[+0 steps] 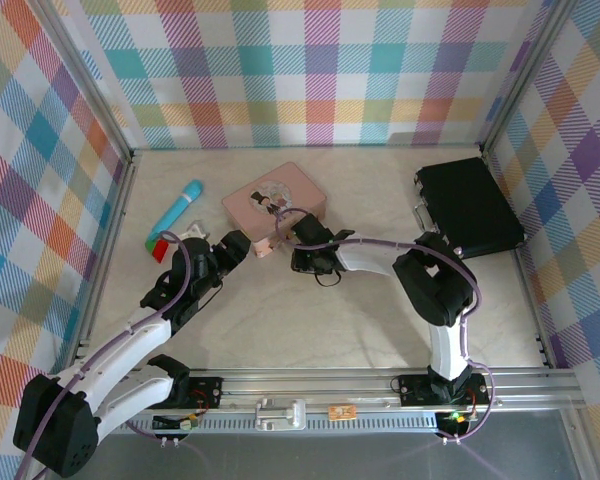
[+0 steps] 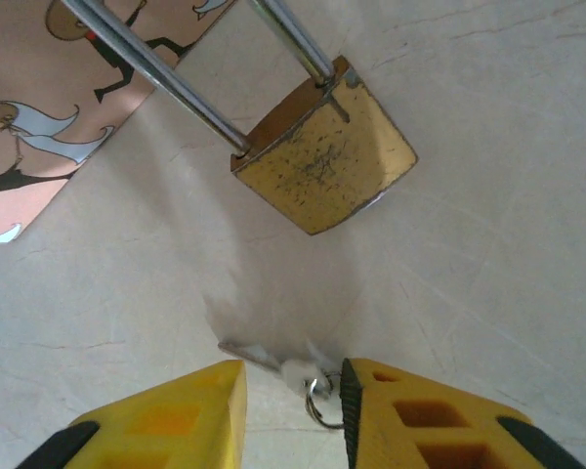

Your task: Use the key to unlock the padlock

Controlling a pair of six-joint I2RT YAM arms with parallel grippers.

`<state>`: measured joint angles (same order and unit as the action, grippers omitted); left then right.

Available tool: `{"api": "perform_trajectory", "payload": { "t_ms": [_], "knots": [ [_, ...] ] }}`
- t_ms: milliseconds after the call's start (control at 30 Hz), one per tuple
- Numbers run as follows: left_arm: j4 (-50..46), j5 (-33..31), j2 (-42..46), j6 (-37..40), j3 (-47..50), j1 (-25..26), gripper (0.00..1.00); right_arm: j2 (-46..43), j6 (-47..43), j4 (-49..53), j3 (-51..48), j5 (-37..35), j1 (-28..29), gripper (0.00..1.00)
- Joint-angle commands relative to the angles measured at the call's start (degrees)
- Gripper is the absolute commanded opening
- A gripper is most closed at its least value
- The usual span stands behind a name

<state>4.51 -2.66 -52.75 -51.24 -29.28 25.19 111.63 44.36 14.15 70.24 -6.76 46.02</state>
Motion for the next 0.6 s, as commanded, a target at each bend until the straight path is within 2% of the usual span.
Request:
{"api": "perform_trajectory", "payload": {
  "t_ms": [0,133,267,467,500,567],
  "knots": [
    [-0.30,-0.68,0.45,0.01,0.80,-0.45,0.66,1.66,0.62,4.02,1.39,-3.42,0.89,0.33],
    [0.11,-0.60,0.14,0.09,0.63,-0.45,0.67,2.30,-0.65,5.81,2.34,-5.91,1.70,0.35],
    [0.45,-0.21,-0.44,0.18,0.27,-0.41,0.67,4.10,-0.94,7.51,3.56,-5.65,2.18,0.30],
    [1.01,-0.01,-0.63,-0.03,0.61,-0.41,0.67,3.93,-0.05,6.32,1.66,-6.43,2.41,0.03],
    [1.02,0.12,-0.71,-0.04,0.62,-0.40,0.67,3.71,-0.40,5.95,1.42,-6.63,2.46,0.00],
    [1.24,0.51,-0.85,-0.16,0.76,-0.41,0.67,2.93,-0.85,5.18,0.85,-6.84,2.41,0.00]
  ]
}}
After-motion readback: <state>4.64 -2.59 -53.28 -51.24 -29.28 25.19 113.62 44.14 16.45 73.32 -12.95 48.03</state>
